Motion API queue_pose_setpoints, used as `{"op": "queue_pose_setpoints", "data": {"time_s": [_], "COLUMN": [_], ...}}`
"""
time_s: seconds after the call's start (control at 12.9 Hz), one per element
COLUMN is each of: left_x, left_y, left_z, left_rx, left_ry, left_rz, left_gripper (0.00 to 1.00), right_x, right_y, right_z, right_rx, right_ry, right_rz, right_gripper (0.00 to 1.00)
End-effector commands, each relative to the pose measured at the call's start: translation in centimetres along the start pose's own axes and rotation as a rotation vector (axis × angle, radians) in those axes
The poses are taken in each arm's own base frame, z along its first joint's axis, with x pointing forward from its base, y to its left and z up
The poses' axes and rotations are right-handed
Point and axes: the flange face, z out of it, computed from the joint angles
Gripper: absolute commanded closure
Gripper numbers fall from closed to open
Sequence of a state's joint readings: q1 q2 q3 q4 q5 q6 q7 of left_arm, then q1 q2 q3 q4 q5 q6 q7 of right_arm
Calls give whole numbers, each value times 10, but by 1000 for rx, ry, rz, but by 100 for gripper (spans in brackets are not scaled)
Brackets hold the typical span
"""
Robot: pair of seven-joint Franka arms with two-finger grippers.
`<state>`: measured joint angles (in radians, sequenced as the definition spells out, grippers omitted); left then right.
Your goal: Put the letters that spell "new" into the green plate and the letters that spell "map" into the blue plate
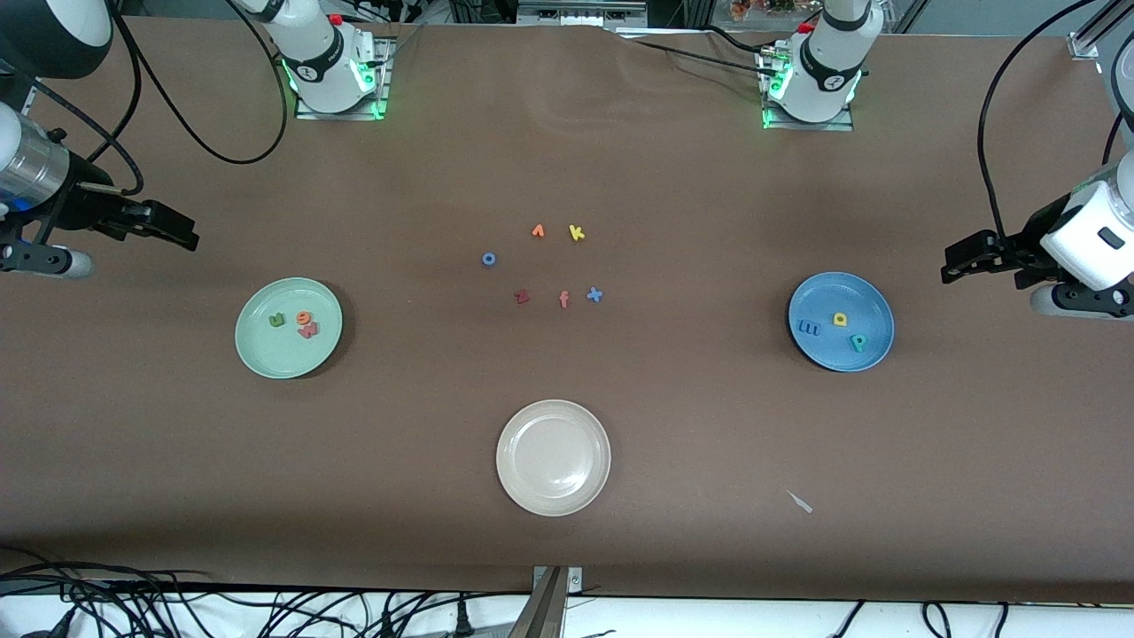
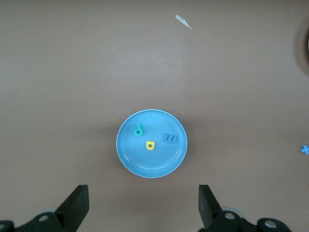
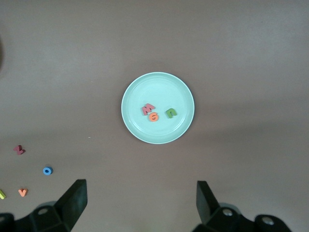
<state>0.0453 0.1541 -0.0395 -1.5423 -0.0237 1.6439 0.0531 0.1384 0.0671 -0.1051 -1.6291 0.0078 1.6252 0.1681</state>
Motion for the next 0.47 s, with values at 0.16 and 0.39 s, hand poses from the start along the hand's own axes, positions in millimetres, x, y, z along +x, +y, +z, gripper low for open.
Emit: {"op": "queue_pose_setpoints", "data": {"time_s": [0.16, 0.39], "left_x": [-4, -5], "left_y": [-2, -3], "left_z": [-1, -2], "left_rx": [-16, -16], "left_ry": [-4, -7], "left_rz": [21, 19], "left_gripper": [0, 0], "right_x": [0, 0], "right_y": [-1, -1], "right_z": [-4, -3], "right_rx": [0, -2], "right_ry": [10, 7], "right_rz": [-18, -18], "right_gripper": [0, 0]}}
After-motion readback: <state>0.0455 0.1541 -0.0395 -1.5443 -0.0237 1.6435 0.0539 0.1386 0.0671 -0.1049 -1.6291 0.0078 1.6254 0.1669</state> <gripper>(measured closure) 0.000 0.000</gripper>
